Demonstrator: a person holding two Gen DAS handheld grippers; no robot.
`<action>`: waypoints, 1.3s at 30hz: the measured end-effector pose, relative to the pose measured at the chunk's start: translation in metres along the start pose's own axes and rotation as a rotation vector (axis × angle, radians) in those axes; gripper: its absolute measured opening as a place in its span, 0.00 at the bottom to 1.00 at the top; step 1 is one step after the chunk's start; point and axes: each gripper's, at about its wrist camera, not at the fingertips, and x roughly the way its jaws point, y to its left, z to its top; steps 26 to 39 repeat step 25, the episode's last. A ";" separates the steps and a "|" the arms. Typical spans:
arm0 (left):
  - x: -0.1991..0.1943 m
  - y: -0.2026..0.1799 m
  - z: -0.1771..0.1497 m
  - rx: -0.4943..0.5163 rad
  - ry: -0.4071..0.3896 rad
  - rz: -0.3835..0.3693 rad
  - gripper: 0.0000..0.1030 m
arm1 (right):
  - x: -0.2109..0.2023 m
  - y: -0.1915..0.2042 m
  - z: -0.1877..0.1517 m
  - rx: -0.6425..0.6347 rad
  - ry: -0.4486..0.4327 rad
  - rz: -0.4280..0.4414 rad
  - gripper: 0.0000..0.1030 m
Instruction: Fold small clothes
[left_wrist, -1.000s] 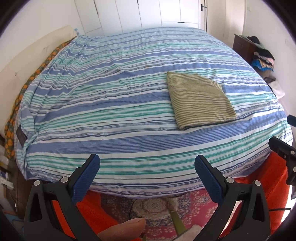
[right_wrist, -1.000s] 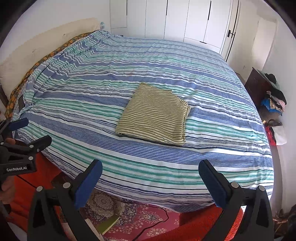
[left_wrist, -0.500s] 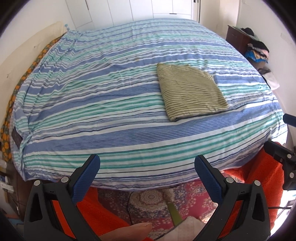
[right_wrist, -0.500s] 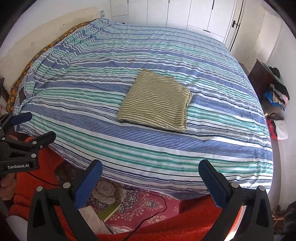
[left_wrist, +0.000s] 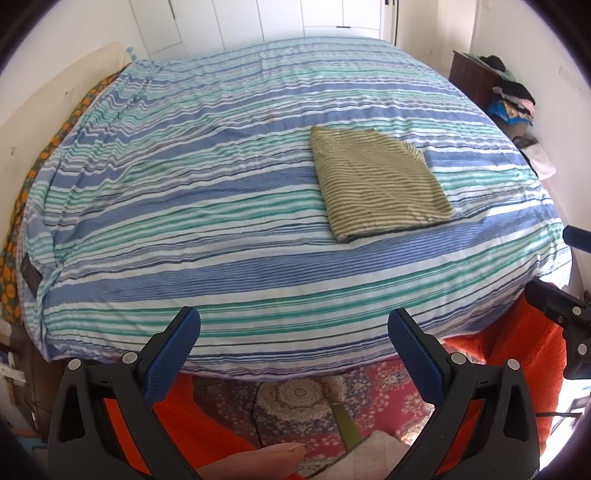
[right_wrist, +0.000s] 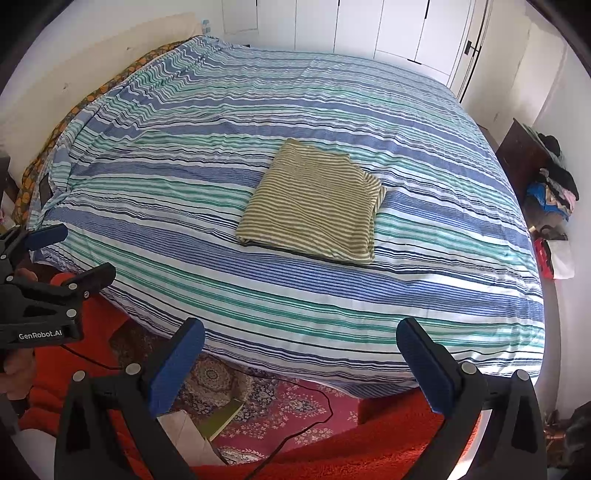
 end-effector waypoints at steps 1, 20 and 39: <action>0.001 -0.001 0.000 0.002 0.003 -0.001 0.99 | 0.000 0.000 0.000 0.002 0.000 0.000 0.99; 0.002 -0.016 0.001 0.041 0.006 -0.007 0.99 | 0.006 -0.008 -0.006 0.039 0.009 0.000 0.99; 0.001 -0.019 0.000 0.049 -0.006 0.000 0.99 | 0.005 -0.009 -0.006 0.048 0.003 0.001 0.99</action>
